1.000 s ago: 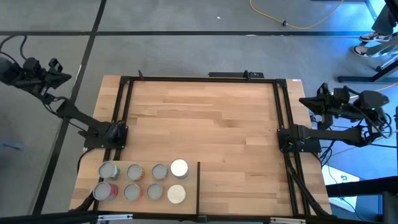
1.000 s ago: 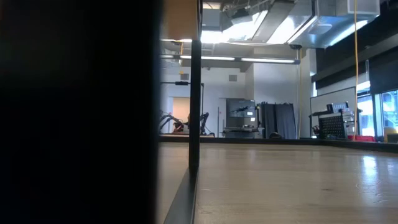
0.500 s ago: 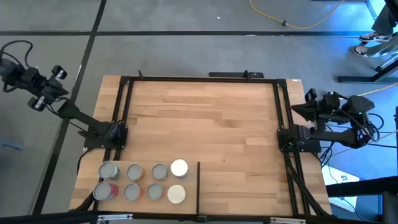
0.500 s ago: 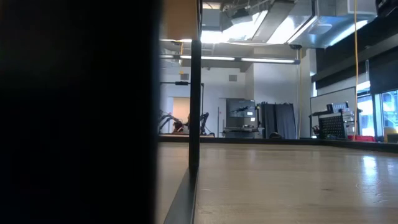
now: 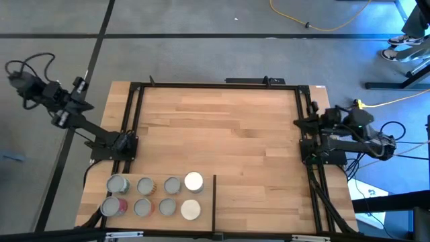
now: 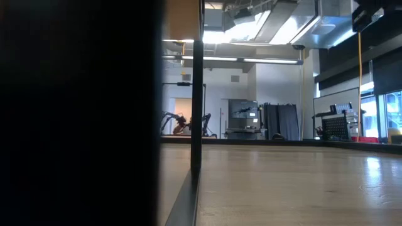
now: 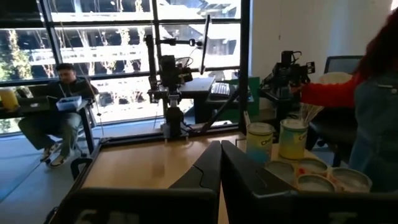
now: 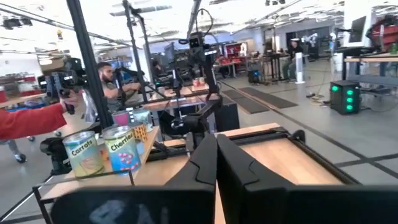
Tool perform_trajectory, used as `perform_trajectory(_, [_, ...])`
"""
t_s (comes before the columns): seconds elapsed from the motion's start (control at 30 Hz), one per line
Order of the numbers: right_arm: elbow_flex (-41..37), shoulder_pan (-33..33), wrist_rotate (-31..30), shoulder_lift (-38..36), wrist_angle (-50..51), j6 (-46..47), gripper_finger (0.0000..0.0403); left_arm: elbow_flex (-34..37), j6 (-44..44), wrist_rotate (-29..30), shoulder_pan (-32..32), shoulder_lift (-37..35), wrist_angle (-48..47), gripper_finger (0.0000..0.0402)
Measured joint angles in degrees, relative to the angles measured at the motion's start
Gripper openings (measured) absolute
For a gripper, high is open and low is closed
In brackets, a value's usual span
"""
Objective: Pick and place cans onto a shelf
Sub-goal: Return to home position
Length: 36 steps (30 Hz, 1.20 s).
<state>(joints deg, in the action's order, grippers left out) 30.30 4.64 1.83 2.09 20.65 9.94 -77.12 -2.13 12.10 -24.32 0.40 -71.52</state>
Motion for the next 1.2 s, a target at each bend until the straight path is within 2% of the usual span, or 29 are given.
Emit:
perform_trajectory(0.2, [-7.7, 0.0, 3.9, 0.0, -10.5, -1.2, 0.0004, 12.7, 0.0, 0.4, 0.0, 0.0, 11.1, 0.0])
perform_trajectory(0.67, [-19.5, 0.0, 8.9, 0.0, -20.8, -1.3, 0.0005, 41.5, -0.1, 0.1, 0.0, 0.0, 42.3, 0.0])
perform_trajectory(0.97, [-24.2, 0.0, 11.2, 0.0, -24.5, -1.3, 0.0005, 51.5, -0.1, -4.4, 0.0, 0.0, 58.8, 0.0])
perform_trajectory(1.2, [-26.1, 0.0, 12.0, 0.0, -25.6, -2.5, 0.0005, 55.4, -0.1, -4.5, 0.0, 0.0, 64.6, 0.0])
